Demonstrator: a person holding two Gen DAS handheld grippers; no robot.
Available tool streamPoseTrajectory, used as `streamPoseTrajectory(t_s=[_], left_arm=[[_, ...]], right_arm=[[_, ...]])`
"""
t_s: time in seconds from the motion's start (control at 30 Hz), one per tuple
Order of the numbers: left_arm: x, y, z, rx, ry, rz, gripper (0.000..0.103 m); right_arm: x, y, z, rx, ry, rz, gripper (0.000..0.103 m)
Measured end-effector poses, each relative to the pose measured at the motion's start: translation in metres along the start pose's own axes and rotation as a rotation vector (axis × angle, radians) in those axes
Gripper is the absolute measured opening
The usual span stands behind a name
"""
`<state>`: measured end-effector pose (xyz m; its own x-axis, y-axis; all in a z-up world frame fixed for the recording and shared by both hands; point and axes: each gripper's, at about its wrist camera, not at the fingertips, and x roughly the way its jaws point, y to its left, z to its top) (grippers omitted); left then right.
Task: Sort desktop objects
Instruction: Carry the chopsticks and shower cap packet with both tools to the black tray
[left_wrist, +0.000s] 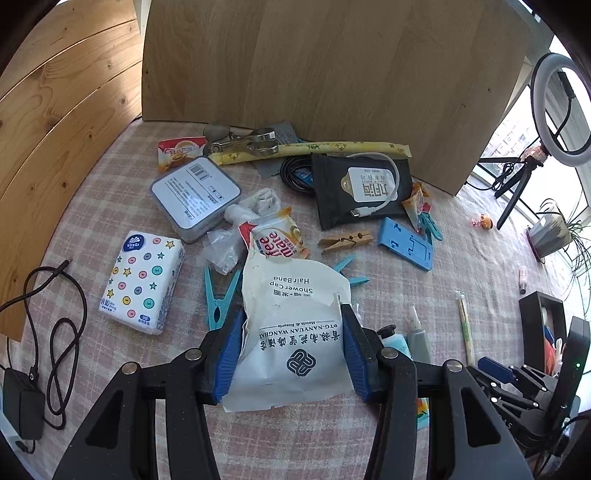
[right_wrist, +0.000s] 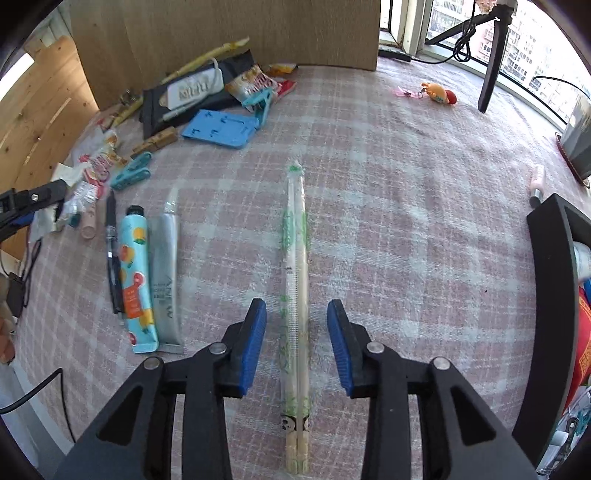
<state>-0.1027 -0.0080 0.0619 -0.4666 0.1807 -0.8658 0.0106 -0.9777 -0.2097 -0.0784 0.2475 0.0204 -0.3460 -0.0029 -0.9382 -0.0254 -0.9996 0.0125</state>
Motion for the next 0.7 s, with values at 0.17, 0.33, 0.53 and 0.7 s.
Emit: streamPoseTrajectory(t_s=[0.17, 0.33, 0.53, 0.7], left_arm=[[-0.003, -0.003, -0.003, 0.001, 0.0, -0.016, 0.048], [-0.011, -0.015, -0.008, 0.017, -0.005, -0.034, 0.048], [-0.026, -0.045, -0.017, 0.068, -0.036, -0.03, 0.048], [-0.032, -0.081, -0.026, 0.127, -0.048, -0.028, 0.048]], right_arm=[[-0.001, 0.004, 0.002, -0.021, 0.007, -0.028, 0.012], [-0.017, -0.014, -0.002, 0.064, -0.028, -0.004, 0.012], [-0.045, -0.026, -0.009, 0.07, -0.073, -0.009, 0.012], [-0.07, -0.045, -0.014, 0.078, -0.117, -0.023, 0.012]])
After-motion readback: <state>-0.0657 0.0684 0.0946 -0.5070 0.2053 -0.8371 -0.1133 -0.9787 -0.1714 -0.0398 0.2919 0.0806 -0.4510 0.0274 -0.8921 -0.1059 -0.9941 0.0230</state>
